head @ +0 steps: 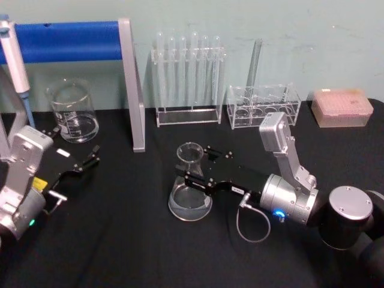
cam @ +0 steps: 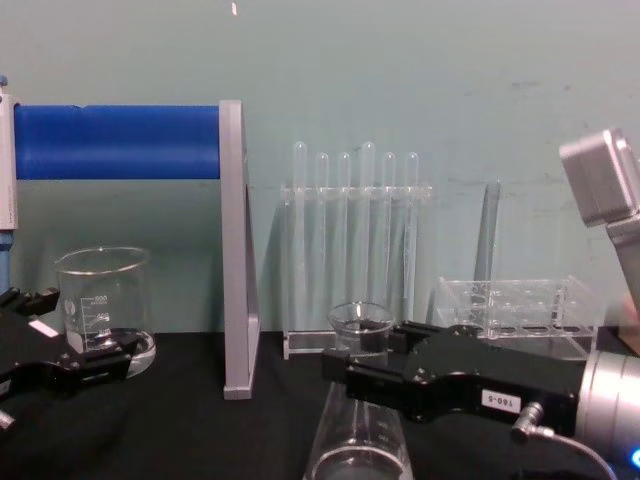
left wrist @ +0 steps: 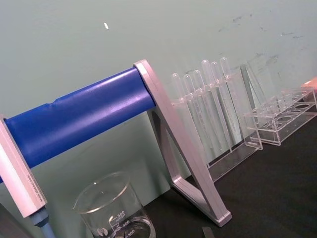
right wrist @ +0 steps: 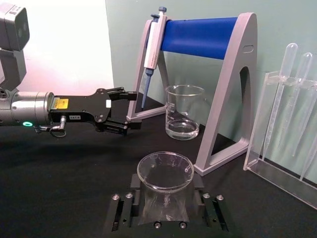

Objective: Grasp the erlenmeyer flask with one hand, shake it three times, then place it back.

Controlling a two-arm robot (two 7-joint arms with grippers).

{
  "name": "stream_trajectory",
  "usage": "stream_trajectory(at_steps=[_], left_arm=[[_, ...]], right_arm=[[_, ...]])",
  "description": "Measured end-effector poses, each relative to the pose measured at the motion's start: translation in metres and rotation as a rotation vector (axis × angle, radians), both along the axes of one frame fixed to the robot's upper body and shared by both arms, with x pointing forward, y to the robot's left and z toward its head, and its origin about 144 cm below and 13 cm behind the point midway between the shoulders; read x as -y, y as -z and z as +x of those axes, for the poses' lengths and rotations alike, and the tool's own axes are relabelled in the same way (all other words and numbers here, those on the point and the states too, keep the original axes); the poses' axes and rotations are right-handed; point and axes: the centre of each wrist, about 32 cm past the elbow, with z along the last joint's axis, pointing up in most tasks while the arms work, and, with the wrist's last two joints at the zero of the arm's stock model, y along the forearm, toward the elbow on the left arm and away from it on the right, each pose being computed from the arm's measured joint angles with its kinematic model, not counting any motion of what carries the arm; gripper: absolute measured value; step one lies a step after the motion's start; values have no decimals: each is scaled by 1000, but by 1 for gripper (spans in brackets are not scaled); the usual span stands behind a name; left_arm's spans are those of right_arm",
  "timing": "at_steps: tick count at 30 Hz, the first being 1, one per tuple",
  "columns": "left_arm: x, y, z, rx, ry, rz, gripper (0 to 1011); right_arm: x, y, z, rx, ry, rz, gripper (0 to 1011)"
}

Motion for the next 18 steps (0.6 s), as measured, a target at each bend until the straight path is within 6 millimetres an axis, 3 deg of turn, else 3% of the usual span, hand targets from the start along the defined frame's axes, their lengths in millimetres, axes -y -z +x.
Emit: stream_trajectory(at_steps=[12, 18], left_arm=[[0, 0, 0, 0, 0, 0, 1001], [0, 0, 0, 0, 0, 0, 1001]], right_arm=[[0, 0, 0, 0, 1, 0, 958], [0, 0, 0, 1, 1, 0, 1000]])
